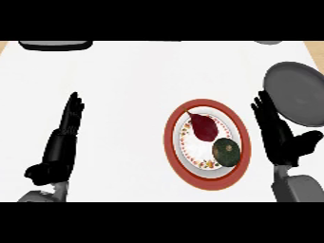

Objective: Pick the pear from the plate and place it in the pan

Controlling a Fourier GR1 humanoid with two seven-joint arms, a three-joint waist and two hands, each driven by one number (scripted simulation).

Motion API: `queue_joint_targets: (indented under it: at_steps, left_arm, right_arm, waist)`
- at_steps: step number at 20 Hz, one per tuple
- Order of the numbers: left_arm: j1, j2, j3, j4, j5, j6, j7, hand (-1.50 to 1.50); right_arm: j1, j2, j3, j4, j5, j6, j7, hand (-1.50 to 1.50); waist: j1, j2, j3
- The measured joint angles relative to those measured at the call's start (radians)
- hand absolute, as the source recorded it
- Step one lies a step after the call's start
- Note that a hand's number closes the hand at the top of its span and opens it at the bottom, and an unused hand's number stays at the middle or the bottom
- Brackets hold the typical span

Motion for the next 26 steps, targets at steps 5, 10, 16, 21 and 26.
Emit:
queue_joint_targets:
  at_steps: [5, 10, 16, 21, 26]
  left_arm:
    - [-0.026, -0.015, -0.034, 0.003, 0.013, -0.052, -0.006, 0.0]
    - [-0.049, -0.041, -0.083, 0.001, 0.038, -0.108, 0.011, 0.0]
    - [-0.066, -0.047, -0.085, 0.005, 0.068, -0.151, 0.024, 0.0]
    - [-0.067, -0.052, -0.091, 0.016, 0.075, -0.171, 0.022, 0.0]
    - [-0.067, -0.046, -0.082, 0.02, 0.081, -0.186, 0.018, 0.0]
  right_arm:
    - [-0.147, 0.032, 0.061, -0.005, -0.12, 0.265, -0.016, 1.5]
    - [-0.276, -0.067, 0.06, 0.084, -0.186, 0.567, -0.08, -1.5]
    - [-0.358, -0.203, 0.02, 0.254, -0.182, 0.882, -0.231, -1.5]
    - [-0.455, -0.27, 0.023, 0.333, -0.07, 0.907, -0.285, -1.5]
    - [-0.537, -0.306, 0.09, 0.344, 0.064, 0.892, -0.325, -1.5]
  waist:
    - [0.053, -0.01, 0.01]
    - [0.077, -0.001, 0.012]
    - [0.082, 0.004, 0.013]
    - [0.093, 0.003, 0.013]
    - [0.097, 0.0, 0.012]
